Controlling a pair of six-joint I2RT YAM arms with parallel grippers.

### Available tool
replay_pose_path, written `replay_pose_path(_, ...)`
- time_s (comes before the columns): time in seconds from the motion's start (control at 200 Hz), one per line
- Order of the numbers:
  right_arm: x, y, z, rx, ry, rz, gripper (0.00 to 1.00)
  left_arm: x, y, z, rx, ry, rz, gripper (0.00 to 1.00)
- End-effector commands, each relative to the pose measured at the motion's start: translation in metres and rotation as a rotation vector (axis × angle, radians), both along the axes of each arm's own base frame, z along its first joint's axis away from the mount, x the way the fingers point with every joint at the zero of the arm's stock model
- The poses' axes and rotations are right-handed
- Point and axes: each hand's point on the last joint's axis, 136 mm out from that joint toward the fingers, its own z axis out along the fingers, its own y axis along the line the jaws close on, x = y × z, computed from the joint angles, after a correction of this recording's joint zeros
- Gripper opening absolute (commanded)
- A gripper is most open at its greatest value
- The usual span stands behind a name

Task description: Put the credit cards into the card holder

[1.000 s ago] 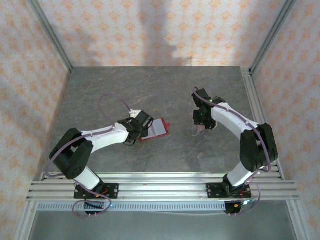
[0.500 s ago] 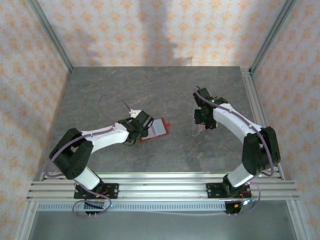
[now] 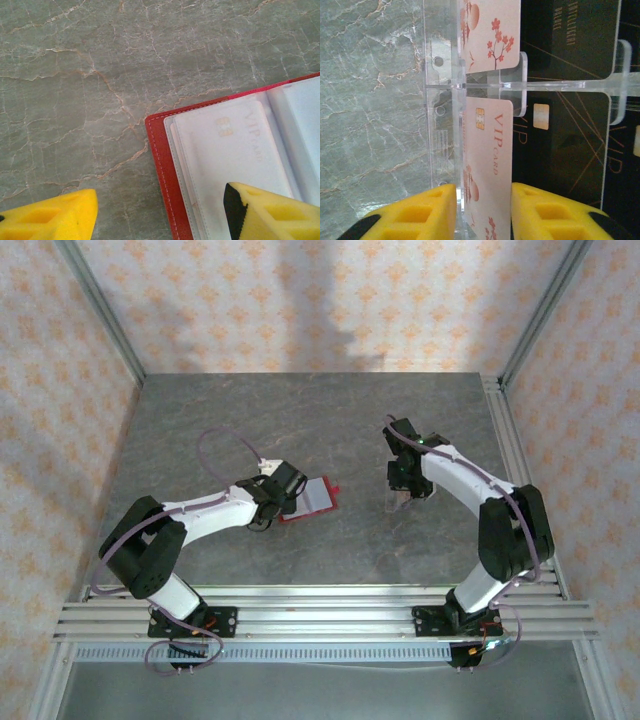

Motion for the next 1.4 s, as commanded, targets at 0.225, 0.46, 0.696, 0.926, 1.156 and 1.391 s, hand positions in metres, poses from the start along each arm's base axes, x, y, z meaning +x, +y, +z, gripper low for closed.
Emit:
replay_pose_path(0.225,0.001,-0.002,-0.001,-0.006,0.002,-0.006,0.21,0.002,0.004,0.008,0.018,-0.021,0.013,0.69)
replay_pose_path(0.46,0.003,-0.004,0.005,-0.010,-0.016,-0.010,0.24,0.003,0.003,0.009,0.016,-0.022,0.013,0.69)
replay_pose_path(0.696,0.007,-0.003,0.010,-0.008,-0.031,-0.010,0.24,0.002,0.004,0.008,0.019,-0.018,0.015,0.69)
replay_pose_path(0.926,0.009,-0.003,0.015,-0.009,-0.050,-0.014,0.24,0.003,0.002,0.009,0.015,-0.021,0.012,0.69)
replay_pose_path(1.156,0.011,-0.004,0.018,-0.011,-0.059,-0.017,0.22,0.003,0.002,0.009,0.015,-0.019,0.012,0.68)
replay_pose_path(1.391,0.010,-0.004,0.017,-0.009,-0.055,-0.014,0.13,0.003,0.001,0.008,0.013,-0.018,0.012,0.68)
